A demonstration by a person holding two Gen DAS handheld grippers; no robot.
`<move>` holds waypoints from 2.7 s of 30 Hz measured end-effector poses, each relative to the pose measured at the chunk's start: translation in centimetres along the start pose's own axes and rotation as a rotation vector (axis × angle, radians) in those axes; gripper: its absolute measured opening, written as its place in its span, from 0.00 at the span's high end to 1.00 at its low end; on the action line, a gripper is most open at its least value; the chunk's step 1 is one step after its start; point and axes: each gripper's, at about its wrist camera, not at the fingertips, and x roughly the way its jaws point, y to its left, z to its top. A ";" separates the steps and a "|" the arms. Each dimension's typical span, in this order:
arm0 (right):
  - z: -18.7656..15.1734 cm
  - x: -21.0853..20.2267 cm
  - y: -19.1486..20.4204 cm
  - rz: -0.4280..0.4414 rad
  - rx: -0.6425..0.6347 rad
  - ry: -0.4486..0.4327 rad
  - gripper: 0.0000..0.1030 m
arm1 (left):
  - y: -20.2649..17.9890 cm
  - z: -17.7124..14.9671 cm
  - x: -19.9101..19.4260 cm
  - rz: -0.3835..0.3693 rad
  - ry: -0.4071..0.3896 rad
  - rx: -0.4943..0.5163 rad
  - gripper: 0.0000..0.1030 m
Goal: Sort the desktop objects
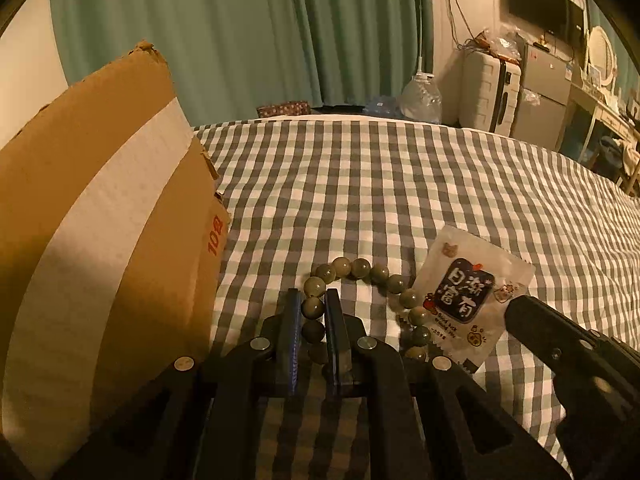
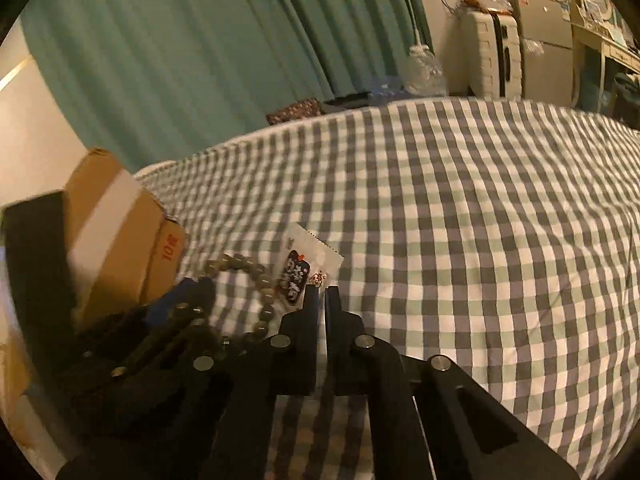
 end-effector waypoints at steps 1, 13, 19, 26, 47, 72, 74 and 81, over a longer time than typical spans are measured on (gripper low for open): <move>0.4 -0.1 -0.3 0.035 0.011 0.003 0.97 | 0.0 0.0 0.0 0.003 0.001 0.000 0.89; 1.1 3.5 1.1 0.062 0.018 0.073 0.96 | 0.4 -0.1 -0.3 -0.032 -0.021 0.010 0.93; 1.6 -1.2 0.0 -0.033 -0.020 -0.020 0.96 | 0.7 0.9 -3.3 -0.141 -0.081 -0.018 0.94; 0.5 -6.7 -1.3 -0.110 -0.048 -0.076 0.96 | 2.5 1.0 -9.0 -0.301 -0.157 -0.048 0.94; 2.0 -20.4 12.3 0.003 -0.297 -0.192 0.96 | 14.4 9.9 -25.6 -0.409 -0.190 -0.057 0.94; -0.8 -9.2 18.8 -0.053 -0.320 -0.014 0.21 | 24.1 0.7 -19.3 -0.019 -0.106 -0.092 0.00; -0.6 -11.4 16.2 -0.114 -0.311 -0.085 0.18 | 22.3 0.4 -20.4 -0.045 -0.139 -0.078 0.00; 0.0 -15.4 8.4 -0.236 -0.216 -0.200 0.14 | 10.4 -1.6 -22.4 -0.246 -0.161 0.039 0.00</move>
